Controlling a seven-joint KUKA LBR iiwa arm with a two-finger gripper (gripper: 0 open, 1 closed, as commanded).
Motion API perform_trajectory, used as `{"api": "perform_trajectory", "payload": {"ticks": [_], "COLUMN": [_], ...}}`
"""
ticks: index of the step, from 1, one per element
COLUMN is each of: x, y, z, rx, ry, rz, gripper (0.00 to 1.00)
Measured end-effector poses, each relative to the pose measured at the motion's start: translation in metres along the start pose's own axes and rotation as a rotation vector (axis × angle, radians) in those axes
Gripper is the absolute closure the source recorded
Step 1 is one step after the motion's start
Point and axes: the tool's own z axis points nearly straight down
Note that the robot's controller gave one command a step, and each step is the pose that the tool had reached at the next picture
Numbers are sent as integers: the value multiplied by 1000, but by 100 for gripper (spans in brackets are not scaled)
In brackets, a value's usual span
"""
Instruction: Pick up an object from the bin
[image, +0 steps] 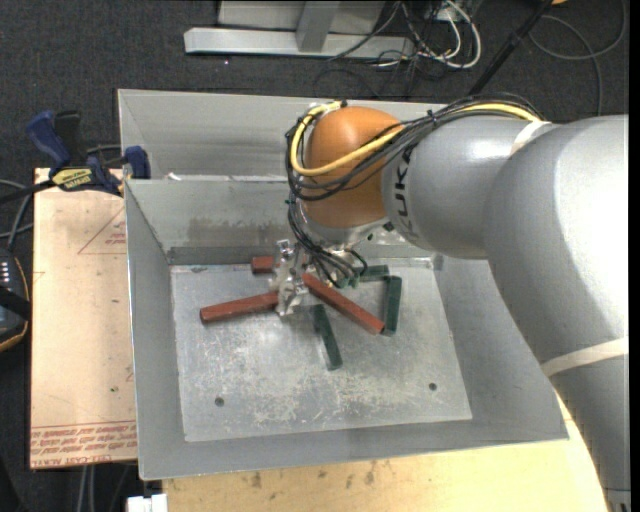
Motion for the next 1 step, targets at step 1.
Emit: {"api": "perform_trajectory", "payload": {"ticks": [1], "x": [-14], "y": [20], "z": [-161], "rx": [3], "ry": [13], "rz": [-299], "gripper": [100]}}
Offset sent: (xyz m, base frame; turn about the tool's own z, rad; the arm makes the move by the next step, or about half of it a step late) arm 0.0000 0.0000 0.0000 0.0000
